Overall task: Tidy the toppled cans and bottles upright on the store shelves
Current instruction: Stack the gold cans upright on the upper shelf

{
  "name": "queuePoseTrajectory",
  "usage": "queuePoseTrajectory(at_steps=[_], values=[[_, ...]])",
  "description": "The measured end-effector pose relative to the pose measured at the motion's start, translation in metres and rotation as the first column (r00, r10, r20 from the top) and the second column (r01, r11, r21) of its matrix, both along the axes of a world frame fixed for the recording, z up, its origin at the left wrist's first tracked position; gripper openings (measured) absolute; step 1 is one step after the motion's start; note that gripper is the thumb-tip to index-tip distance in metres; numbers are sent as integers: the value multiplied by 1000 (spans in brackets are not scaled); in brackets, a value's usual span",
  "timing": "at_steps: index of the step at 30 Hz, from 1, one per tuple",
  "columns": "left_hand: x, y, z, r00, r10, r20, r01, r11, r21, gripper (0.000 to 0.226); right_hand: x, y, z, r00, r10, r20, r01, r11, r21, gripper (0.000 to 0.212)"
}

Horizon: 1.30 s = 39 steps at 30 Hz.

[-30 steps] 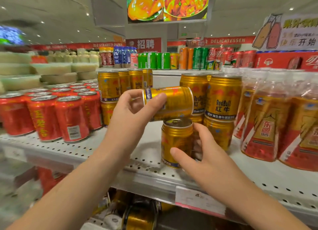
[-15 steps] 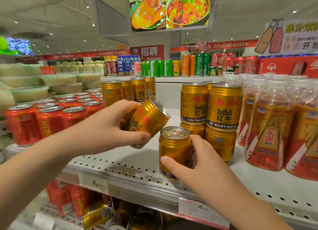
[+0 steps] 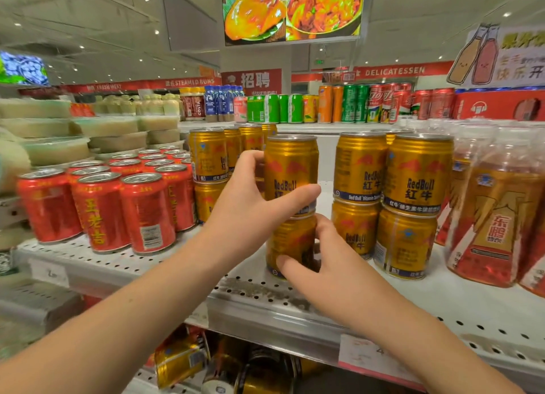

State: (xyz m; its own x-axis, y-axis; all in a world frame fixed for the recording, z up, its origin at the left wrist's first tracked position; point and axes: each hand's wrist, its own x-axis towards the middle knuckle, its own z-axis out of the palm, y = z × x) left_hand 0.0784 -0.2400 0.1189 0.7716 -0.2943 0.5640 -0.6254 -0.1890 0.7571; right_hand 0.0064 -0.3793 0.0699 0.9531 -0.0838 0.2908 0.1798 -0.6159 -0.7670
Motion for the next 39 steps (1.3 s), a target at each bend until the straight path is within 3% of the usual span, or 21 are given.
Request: queuePoseTrajectory(at_steps=[3,6,8,13,17,22,24,27,32,36,39], values=[[4,7,0,999,-44,-13,45,999,31,62,0,-3,1,998,60,-11,-60,998,12,58],[6,19,-1,973,-215,-77,220,974,56,51,3,-2,-3,999,-9,49,12,997,-70,63],[9,27,-3,966,-242,-88,249,966,72,50,5,1,-4,995,-49,86,59,992,-114,58],[18,24,-11,990,-117,-84,119,993,18,63,15,9,-3,981,-155,119,181,951,-252,61],[25,19,-20,999,-36,-25,36,999,-6,55,31,11,3,975,-198,101,221,918,-330,64],[32,31,-32,991,-110,-81,114,992,48,50,43,-3,12,988,5,-156,-29,987,-157,70],[34,34,-36,990,-112,-91,116,992,48,49,43,-9,14,981,44,-189,-68,991,-119,66],[38,33,-36,991,-97,-97,98,995,7,46,48,-6,11,991,-21,-130,2,989,-146,59],[51,37,-36,995,-52,-88,50,998,-26,37,68,15,5,975,-207,75,220,890,-399,51],[60,43,-34,995,-37,-90,39,999,17,44,84,20,0,974,-201,101,225,883,-413,53],[63,47,-39,999,34,-24,-30,991,131,41,94,23,2,977,-201,69,212,889,-405,54]])
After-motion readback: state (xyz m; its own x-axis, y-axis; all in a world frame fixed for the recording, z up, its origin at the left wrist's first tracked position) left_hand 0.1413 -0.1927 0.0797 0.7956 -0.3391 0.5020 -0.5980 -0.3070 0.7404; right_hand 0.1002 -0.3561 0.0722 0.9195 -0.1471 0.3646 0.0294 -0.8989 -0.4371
